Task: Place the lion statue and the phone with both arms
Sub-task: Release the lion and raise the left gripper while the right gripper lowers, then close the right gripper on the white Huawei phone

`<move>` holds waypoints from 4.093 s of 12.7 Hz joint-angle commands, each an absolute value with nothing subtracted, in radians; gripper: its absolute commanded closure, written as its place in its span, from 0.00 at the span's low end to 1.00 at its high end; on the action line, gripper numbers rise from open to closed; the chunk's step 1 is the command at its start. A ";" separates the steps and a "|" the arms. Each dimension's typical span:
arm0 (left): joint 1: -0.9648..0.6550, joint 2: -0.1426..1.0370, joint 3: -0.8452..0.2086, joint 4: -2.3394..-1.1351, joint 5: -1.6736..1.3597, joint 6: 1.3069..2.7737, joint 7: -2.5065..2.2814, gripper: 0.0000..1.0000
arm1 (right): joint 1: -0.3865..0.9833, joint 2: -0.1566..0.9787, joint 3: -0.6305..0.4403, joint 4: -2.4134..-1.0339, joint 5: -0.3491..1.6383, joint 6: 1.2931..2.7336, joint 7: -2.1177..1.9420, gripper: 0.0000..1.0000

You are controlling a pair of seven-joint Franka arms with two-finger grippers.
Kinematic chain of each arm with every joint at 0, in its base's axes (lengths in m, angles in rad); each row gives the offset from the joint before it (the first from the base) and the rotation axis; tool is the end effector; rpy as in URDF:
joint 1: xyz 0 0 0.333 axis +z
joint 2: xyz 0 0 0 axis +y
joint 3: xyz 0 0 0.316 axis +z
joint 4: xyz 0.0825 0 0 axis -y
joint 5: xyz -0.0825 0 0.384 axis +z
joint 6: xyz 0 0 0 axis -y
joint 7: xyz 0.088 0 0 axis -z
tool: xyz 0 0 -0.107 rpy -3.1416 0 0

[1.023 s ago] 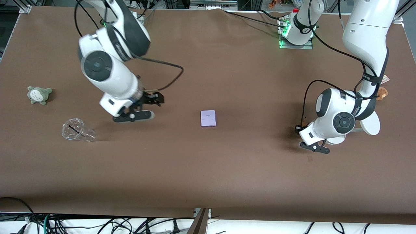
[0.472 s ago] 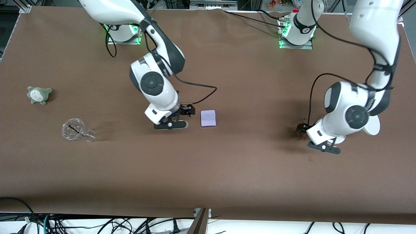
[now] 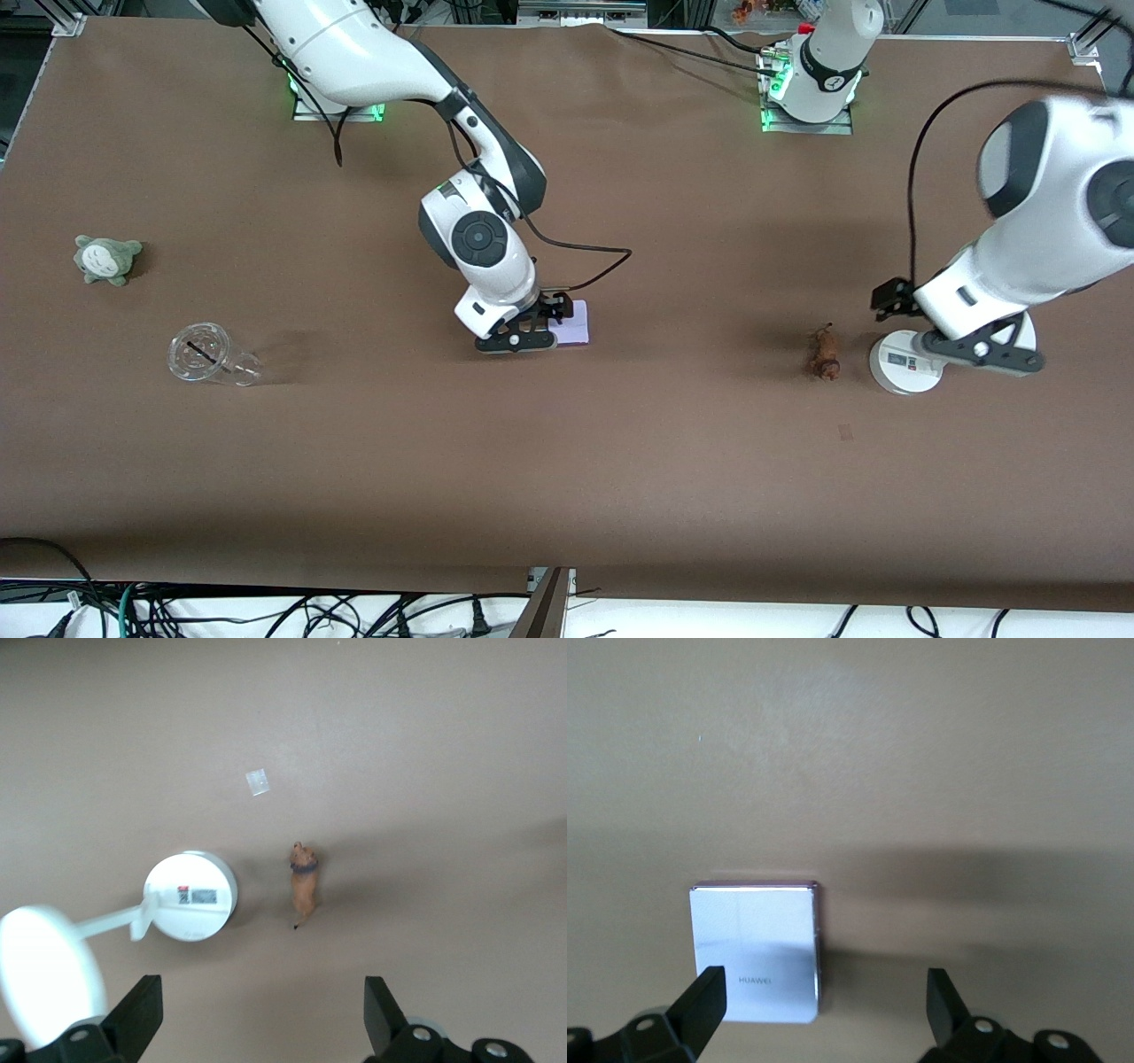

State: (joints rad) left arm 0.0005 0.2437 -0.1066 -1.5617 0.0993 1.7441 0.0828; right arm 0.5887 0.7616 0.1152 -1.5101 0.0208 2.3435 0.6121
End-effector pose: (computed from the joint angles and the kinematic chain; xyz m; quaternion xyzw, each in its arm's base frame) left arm 0.6282 -0.0516 0.4995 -0.9936 0.1030 0.0295 0.0361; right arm 0.5579 0.4557 0.2225 -0.9980 -0.0216 -0.0015 0.0602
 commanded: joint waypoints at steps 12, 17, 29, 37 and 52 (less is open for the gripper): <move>0.009 0.011 -0.064 -1.717 0.052 1.694 -0.064 0.00 | 0.684 0.877 0.097 -1.490 -0.021 2.499 0.701 0.00; 0.009 0.014 -0.063 -1.715 0.051 1.694 -0.060 0.00 | 0.693 0.882 0.097 -1.473 -0.023 2.522 0.744 0.00; 0.008 0.015 -0.064 -1.712 0.043 1.694 -0.064 0.00 | 0.701 0.891 0.040 -1.424 -0.035 2.577 0.917 0.00; 0.006 0.015 -0.064 -1.712 0.043 1.692 -0.064 0.00 | 0.709 0.916 0.009 -1.413 -0.037 2.518 1.026 0.00; 0.008 0.015 -0.064 -1.713 0.043 1.687 -0.064 0.00 | 0.735 0.908 -0.002 -1.284 -0.014 2.246 1.478 0.00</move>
State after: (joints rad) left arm 0.0038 0.0314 -0.0609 -1.7038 0.0617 1.6876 -0.0565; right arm 0.7162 0.8995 -0.0035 -1.3228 -0.0171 2.2724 1.4212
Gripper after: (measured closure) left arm 0.000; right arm 0.000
